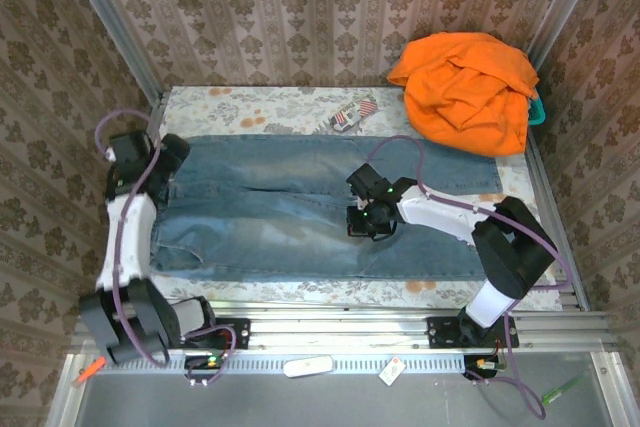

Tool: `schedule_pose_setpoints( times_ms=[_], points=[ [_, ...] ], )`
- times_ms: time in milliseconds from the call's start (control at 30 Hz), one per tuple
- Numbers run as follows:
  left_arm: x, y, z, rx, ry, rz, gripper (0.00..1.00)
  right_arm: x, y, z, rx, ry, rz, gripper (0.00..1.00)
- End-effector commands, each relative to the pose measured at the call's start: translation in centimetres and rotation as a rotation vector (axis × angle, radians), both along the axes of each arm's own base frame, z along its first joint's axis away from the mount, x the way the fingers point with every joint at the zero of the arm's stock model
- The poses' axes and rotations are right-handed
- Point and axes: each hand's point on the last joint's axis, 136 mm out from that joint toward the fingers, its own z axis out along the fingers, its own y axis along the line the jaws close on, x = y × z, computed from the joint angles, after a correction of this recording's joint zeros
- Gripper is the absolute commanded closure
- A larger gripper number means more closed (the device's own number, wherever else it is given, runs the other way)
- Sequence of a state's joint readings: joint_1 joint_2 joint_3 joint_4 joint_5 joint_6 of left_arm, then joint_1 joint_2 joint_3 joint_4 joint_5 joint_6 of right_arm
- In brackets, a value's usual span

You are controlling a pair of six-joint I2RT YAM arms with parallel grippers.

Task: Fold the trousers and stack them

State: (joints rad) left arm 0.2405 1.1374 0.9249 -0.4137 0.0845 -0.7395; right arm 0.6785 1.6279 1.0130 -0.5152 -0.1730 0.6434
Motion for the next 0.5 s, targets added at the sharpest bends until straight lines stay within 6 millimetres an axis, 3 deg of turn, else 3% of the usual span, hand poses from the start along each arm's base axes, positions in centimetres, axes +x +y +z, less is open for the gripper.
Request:
schedule_pose_setpoints(
  times_ms=[0, 167, 267, 367, 467],
  points=[
    [-7.2, 2.3, -5.7, -0.003, 0.22, 0.187, 0.01, -0.6, -0.8, 1.7, -0.02, -0.004, 0.021, 0.99],
    [-14.3, 4.8, -9.1, -0.066, 0.305, 0.443, 0.06, -1.3, -1.5, 2.4, -0.039, -0.005, 0.032, 0.97],
    [-17.6, 6.9, -9.9, -0.032, 0.398, 0.577, 0.06, -1.4, -1.8, 2.8, -0.042, -0.005, 0.037, 0.96],
    [-19.0, 8.0, -10.4, -0.01, 0.438, 0.639, 0.09, -1.5, -1.9, 3.0, -0.049, -0.007, 0.047, 0.95],
    [-18.9, 7.9, -12.6, -0.068, 0.426, 0.671, 0.14, -1.4, -1.9, 3.1, -0.045, -0.015, 0.044, 0.94]
  ],
)
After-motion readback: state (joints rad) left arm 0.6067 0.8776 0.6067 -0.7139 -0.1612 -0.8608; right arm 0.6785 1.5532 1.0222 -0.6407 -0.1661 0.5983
